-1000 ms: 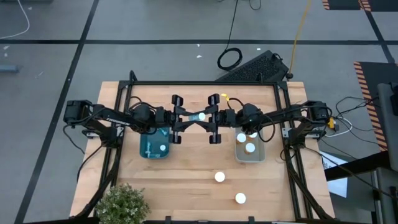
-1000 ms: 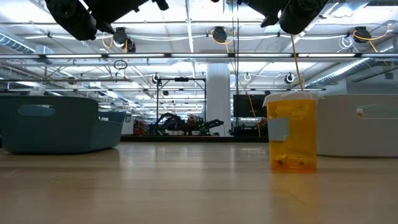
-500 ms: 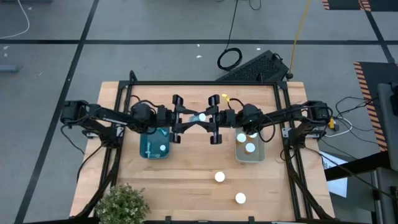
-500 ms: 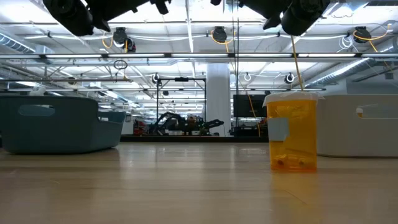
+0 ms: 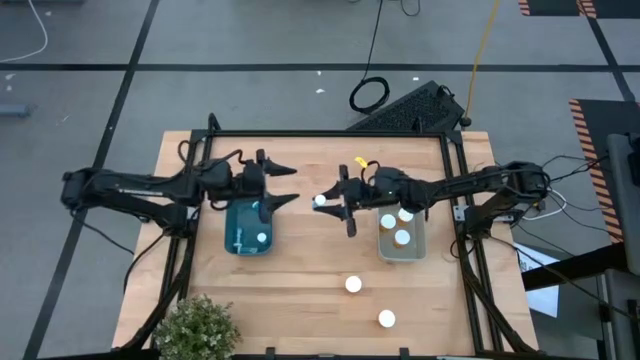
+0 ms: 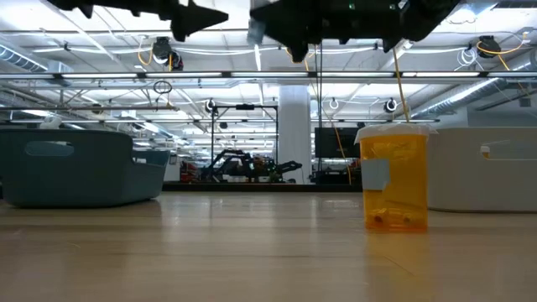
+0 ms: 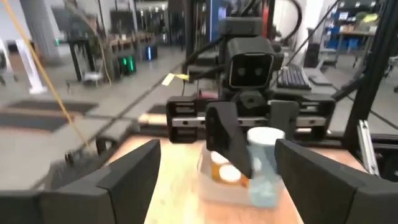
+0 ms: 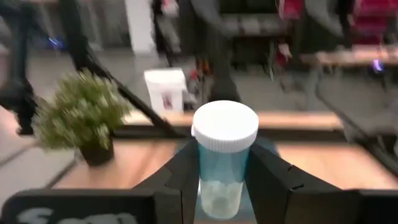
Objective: Pick and place medicine bottles into bin by pill shape (circle, oval)
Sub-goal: Adjust the blue pill bottle
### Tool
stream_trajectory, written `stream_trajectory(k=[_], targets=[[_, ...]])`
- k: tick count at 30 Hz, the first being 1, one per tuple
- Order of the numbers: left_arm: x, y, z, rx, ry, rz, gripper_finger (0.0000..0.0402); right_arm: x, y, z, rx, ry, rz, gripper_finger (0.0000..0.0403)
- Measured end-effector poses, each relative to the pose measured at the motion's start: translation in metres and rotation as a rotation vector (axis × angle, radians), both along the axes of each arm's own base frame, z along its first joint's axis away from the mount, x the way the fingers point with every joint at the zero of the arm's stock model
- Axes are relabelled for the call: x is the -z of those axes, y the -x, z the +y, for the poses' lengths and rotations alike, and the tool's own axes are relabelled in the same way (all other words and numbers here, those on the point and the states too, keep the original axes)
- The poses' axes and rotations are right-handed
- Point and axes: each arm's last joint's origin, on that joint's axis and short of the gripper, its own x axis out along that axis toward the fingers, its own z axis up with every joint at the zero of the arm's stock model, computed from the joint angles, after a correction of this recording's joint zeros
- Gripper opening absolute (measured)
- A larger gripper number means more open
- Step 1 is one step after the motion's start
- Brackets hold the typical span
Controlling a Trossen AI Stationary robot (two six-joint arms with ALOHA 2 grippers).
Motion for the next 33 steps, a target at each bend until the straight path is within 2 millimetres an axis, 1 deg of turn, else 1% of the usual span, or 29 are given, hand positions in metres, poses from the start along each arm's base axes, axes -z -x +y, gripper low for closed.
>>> stream_trajectory(k=[3, 5, 8, 10, 15, 19, 23, 25, 28, 33], targets=[[-0.003, 0.000, 0.001, 0.007, 0.053, 0.103, 0.0306, 0.012, 0.001, -0.001, 0.042, -0.009, 0.125, 0.0105], [-0.006, -0.004, 0.000, 0.010, 0.072, 0.188, 0.0300, 0.017, 0.002, -0.001, 0.051, -0.009, 0.173, 0.0105], [-0.009, -0.015, 0.001, 0.011, 0.083, 0.298, 0.0297, 0.020, 0.003, -0.001, 0.051, -0.011, 0.211, 0.0105], [-0.012, -0.025, 0.002, 0.014, 0.088, 0.339, 0.0300, 0.023, 0.004, -0.001, 0.054, -0.009, 0.249, 0.0105], [-0.017, -0.052, 0.002, 0.034, 0.070, 0.419, 0.0322, 0.029, 0.006, -0.002, 0.092, 0.019, 0.305, 0.0105], [-0.014, -0.079, -0.001, 0.058, 0.040, 0.480, 0.0342, 0.031, 0.007, -0.003, 0.100, 0.024, 0.336, 0.0105], [-0.002, -0.100, -0.002, 0.051, 0.034, 0.592, 0.0345, 0.032, 0.007, -0.003, 0.100, 0.033, 0.344, 0.0105], [0.007, -0.107, -0.002, 0.053, 0.025, 0.651, 0.0340, 0.032, 0.007, -0.003, 0.100, 0.035, 0.344, 0.0105], [0.014, -0.115, -0.003, 0.061, 0.010, 0.693, 0.0327, 0.032, 0.007, -0.004, 0.124, 0.050, 0.347, 0.0105], [0.017, -0.119, -0.003, 0.052, 0.000, 0.712, 0.0298, 0.033, 0.007, -0.005, 0.143, 0.072, 0.352, 0.0105]])
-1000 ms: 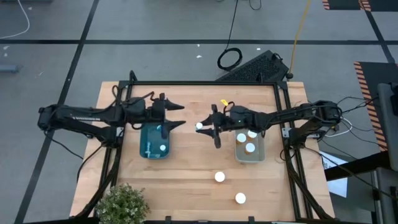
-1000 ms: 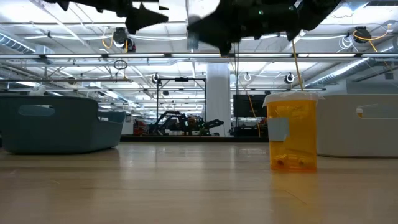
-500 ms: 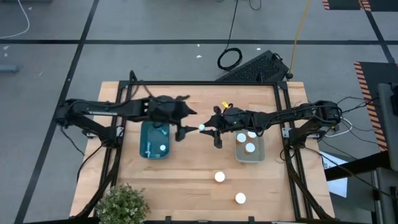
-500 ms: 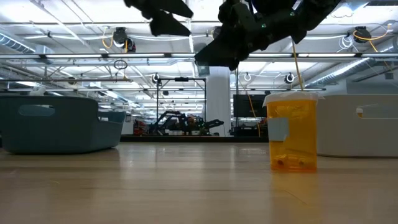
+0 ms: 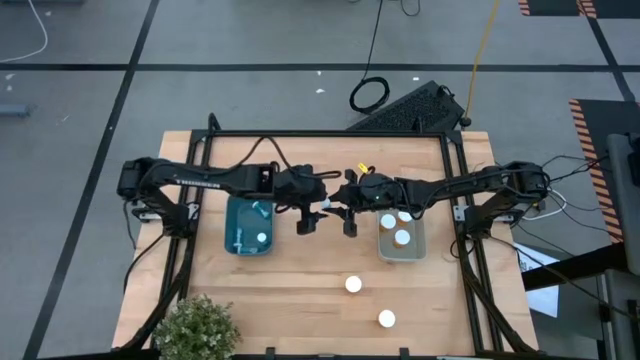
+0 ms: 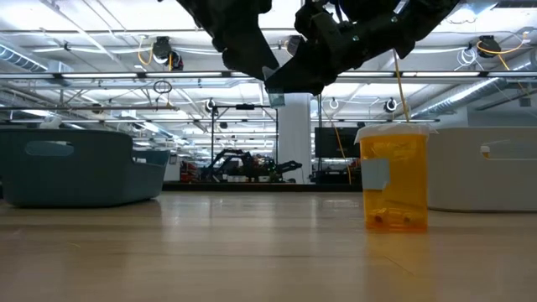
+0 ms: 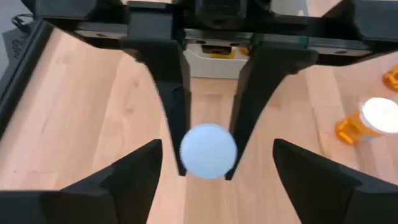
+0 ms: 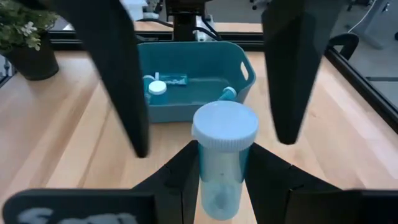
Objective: Pick and place medicine bottles into bin by pill shape (circle, oval)
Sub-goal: Adjust the blue pill bottle
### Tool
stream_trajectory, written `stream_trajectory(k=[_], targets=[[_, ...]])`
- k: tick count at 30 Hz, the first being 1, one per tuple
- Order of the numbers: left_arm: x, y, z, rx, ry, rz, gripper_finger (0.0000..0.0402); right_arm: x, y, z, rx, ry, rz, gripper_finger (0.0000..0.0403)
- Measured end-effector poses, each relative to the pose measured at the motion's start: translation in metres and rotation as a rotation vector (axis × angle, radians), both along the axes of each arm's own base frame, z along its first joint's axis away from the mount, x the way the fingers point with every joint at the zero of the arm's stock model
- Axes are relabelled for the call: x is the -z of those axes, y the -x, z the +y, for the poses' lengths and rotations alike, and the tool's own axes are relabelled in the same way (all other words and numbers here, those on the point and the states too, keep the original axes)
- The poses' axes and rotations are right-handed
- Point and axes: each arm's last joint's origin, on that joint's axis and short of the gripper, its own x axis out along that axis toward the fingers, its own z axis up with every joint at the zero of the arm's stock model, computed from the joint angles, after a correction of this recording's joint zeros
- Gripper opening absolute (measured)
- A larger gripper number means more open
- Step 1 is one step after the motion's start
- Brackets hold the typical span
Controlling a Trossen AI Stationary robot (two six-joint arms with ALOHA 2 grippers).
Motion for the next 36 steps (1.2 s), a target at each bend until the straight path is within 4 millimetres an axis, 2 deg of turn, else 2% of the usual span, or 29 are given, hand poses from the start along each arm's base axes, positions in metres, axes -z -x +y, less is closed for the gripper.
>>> stream_trajectory(k=[13, 21, 36], targets=[[-0.0021, -0.0018, 0.0003, 0.039, -0.058, -0.024, 0.0186, -0.0003, -0.0001, 0.0000, -0.003, 0.008, -0.002, 0.0105], [-0.0023, -0.0016, 0.0007, 0.049, -0.092, -0.021, 0.0137, -0.0007, -0.0003, -0.0002, 0.001, 0.010, -0.007, 0.0105], [-0.0041, -0.0007, -0.0004, 0.032, -0.144, -0.020, 0.0125, -0.0017, -0.0003, -0.0031, 0.035, 0.003, -0.016, 0.0105]])
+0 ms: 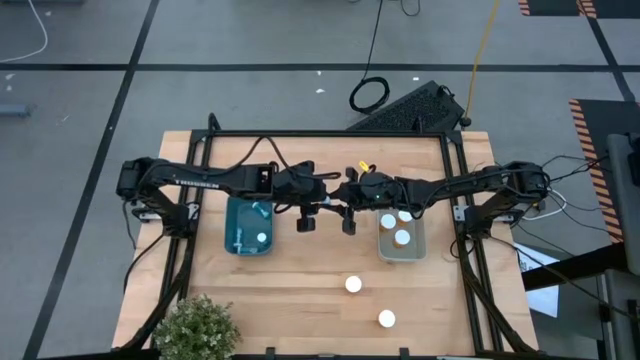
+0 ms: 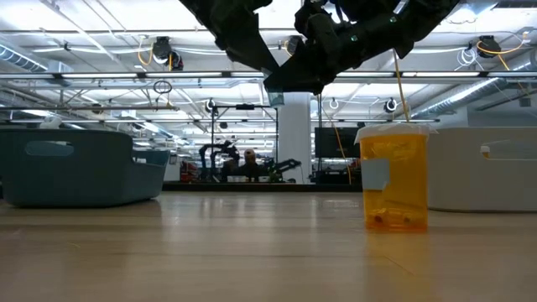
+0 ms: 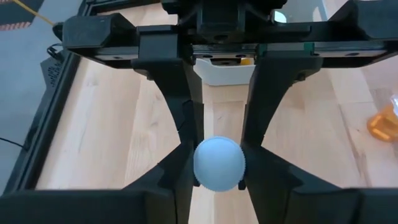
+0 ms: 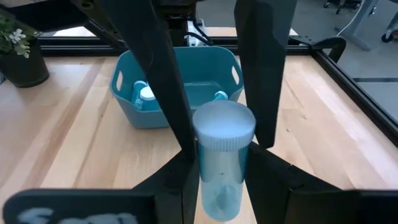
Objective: Pick and place medicine bottles into bin by pill shape (circle, oval)
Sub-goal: Adjust the blue pill bottle
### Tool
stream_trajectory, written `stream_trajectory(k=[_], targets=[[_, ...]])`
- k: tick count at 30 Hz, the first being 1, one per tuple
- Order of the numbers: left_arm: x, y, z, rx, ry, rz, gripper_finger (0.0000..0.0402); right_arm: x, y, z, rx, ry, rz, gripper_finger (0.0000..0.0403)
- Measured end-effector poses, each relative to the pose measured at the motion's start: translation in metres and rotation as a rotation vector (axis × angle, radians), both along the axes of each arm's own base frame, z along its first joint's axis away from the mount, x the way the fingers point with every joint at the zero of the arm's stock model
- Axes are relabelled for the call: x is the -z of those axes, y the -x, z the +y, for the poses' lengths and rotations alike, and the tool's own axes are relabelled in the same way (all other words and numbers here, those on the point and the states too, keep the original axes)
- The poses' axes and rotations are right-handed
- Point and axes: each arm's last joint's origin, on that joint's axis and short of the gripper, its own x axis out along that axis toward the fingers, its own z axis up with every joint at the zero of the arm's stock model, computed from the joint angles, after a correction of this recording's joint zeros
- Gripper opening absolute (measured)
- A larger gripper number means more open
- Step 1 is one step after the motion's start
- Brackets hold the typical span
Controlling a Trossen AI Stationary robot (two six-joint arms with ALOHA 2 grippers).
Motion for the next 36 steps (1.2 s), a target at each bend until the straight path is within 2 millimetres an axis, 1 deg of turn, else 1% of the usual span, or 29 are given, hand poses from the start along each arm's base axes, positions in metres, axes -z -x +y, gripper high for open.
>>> stream_trajectory(k=[6, 9, 18, 22, 28, 32, 36], targets=[[0.000, 0.000, -0.001, 0.009, -0.018, 0.002, 0.0122, 0.000, 0.000, -0.001, 0.022, 0.007, 0.000, 0.0105], [0.000, 0.000, -0.001, 0.008, -0.019, 0.003, 0.0122, 0.000, 0.000, -0.001, 0.038, -0.003, -0.004, 0.0112], [0.000, 0.001, -0.001, -0.002, -0.028, 0.007, 0.0121, -0.001, 0.001, -0.002, 0.056, 0.003, 0.004, 0.0178], [-0.005, 0.005, -0.001, -0.023, -0.017, 0.007, 0.0121, -0.002, 0.005, -0.001, 0.050, 0.018, 0.036, 0.0203], [-0.013, 0.020, -0.002, -0.058, 0.024, 0.038, 0.0120, -0.004, 0.011, -0.001, 0.037, 0.044, 0.079, 0.0221], [-0.014, 0.032, -0.002, -0.095, 0.060, 0.110, 0.0120, -0.004, 0.016, -0.001, 0.024, 0.066, 0.126, 0.0222], [-0.009, 0.043, -0.006, -0.153, 0.113, 0.214, 0.0120, -0.004, 0.021, -0.001, 0.007, 0.091, 0.170, 0.0222]])
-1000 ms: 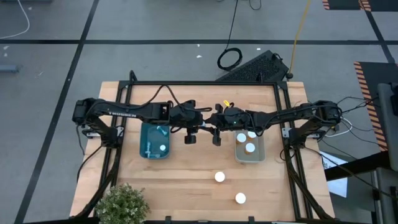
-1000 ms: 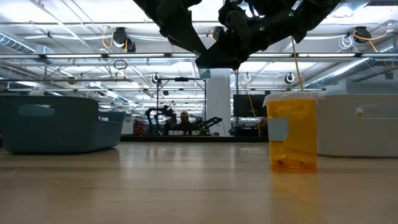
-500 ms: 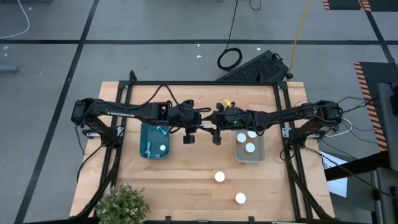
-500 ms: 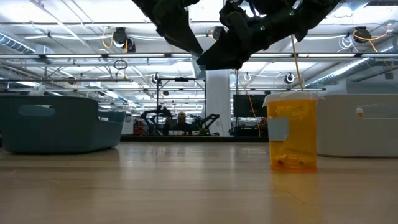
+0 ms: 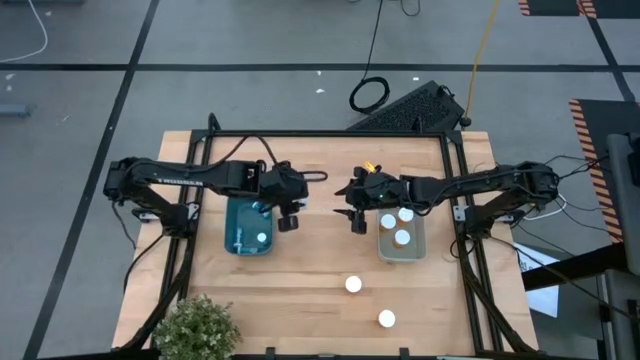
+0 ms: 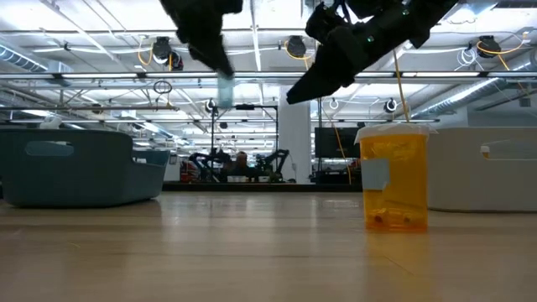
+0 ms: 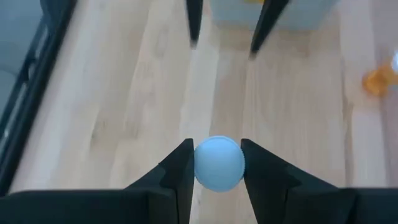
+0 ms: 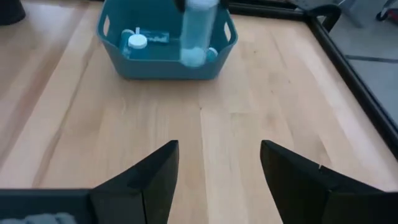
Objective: Pick and place medicine bottles into bin by pill shape (circle, oval)
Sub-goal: Adjust the blue pill bottle
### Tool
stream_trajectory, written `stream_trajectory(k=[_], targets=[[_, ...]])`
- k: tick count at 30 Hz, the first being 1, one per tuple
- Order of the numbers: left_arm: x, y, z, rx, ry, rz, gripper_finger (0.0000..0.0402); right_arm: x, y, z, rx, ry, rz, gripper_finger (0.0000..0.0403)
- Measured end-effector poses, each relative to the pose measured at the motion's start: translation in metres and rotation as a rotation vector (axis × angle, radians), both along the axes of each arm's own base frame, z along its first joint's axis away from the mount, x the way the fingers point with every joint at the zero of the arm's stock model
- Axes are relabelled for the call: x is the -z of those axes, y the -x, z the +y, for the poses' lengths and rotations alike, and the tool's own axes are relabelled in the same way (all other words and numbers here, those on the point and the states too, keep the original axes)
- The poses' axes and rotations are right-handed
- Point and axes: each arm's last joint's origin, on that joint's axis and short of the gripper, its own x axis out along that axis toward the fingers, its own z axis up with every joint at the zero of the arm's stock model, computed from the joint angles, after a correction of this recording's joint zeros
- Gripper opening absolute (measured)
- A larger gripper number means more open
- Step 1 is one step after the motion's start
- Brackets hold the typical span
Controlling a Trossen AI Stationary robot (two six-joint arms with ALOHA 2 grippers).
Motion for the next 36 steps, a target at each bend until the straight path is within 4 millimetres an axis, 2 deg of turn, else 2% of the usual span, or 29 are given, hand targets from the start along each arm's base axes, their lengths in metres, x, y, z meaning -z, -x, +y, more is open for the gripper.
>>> stream_trajectory(k=[6, 10, 19, 26, 30, 36], targets=[[0.012, 0.014, -0.012, -0.072, -0.015, 0.143, 0.0120, 0.003, 0.001, 0.000, -0.019, 0.020, 0.019, 0.0220], [0.019, 0.028, -0.017, -0.124, -0.010, 0.171, 0.0120, 0.014, 0.005, 0.001, -0.040, 0.055, 0.006, 0.0220], [0.038, 0.078, -0.014, -0.332, 0.017, 0.134, 0.0120, 0.029, 0.015, -0.010, -0.021, 0.123, -0.163, 0.0220], [0.066, 0.112, -0.012, -0.452, 0.072, 0.131, 0.0120, 0.031, 0.020, -0.026, 0.036, 0.129, -0.189, 0.0219], [0.078, 0.123, -0.011, -0.502, 0.076, 0.127, 0.0120, 0.031, 0.020, -0.028, 0.047, 0.125, -0.184, 0.0219], [0.092, 0.129, -0.010, -0.524, 0.071, 0.144, 0.0120, 0.032, 0.020, -0.028, 0.055, 0.108, -0.185, 0.0219]])
